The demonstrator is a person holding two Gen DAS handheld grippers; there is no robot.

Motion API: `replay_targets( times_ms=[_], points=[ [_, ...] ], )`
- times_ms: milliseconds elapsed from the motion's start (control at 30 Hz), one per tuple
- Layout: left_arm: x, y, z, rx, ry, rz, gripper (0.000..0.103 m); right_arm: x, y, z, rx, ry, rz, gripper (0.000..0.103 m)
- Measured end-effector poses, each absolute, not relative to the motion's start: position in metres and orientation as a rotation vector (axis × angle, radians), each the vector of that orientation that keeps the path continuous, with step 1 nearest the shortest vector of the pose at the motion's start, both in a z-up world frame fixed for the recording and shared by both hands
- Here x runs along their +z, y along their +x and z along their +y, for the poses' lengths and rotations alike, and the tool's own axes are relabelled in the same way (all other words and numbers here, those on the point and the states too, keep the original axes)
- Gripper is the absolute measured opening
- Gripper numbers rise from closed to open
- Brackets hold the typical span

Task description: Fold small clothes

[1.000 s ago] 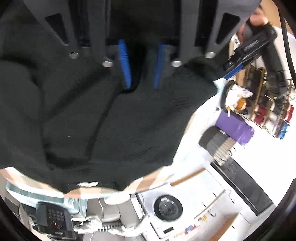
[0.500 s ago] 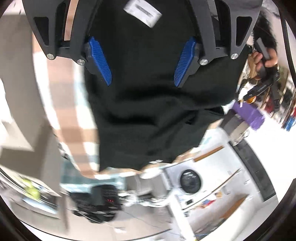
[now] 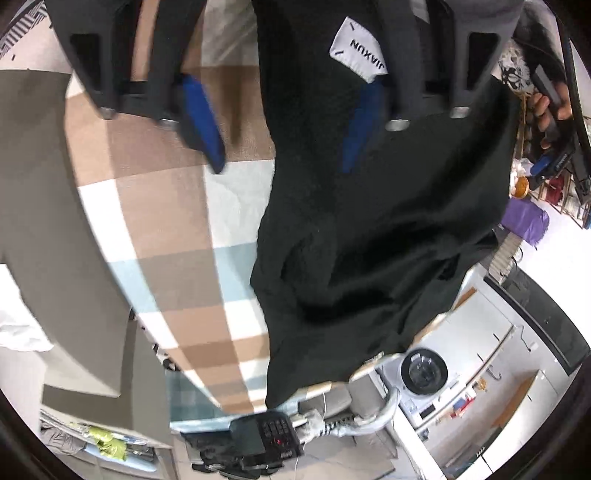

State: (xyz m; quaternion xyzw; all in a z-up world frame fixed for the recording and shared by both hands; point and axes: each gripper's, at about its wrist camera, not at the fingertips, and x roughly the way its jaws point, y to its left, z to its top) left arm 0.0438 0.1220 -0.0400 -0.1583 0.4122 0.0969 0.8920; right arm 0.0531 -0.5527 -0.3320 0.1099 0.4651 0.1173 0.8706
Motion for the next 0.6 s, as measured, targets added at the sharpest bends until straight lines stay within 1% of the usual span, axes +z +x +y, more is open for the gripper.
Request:
replay_targets(
  times_ms=[67, 167, 233, 367, 433, 533, 600],
  points=[
    [-0.041, 0.041, 0.121, 0.209, -0.325, 0.859, 0.102, -0.335, 0.058, -0.547, 0.283, 0.211, 0.984, 0.005],
    [-0.043, 0.04, 0.121, 0.216, -0.326, 0.869, 0.102, -0.323, 0.059, -0.56, 0.237, 0.202, 0.928, 0.004],
    [-0.043, 0.039, 0.121, 0.223, -0.322, 0.874, 0.102, -0.315, 0.062, -0.583, 0.184, 0.249, 0.91, 0.004],
    [-0.048, 0.038, 0.118, 0.207, -0.33, 0.894, 0.102, -0.316, 0.06, -0.598, 0.144, 0.255, 0.938, 0.005],
    [-0.053, 0.04, 0.116, 0.19, -0.344, 0.908, 0.102, -0.321, 0.058, -0.599, 0.151, 0.251, 0.973, 0.01],
    [-0.061, 0.044, 0.109, 0.149, -0.354, 0.938, 0.102, -0.322, 0.052, -0.602, 0.187, 0.293, 0.968, 0.021],
    [-0.066, 0.046, 0.104, 0.135, -0.345, 0.947, 0.101, -0.323, 0.049, -0.6, 0.217, 0.306, 0.963, 0.034]
  ],
)
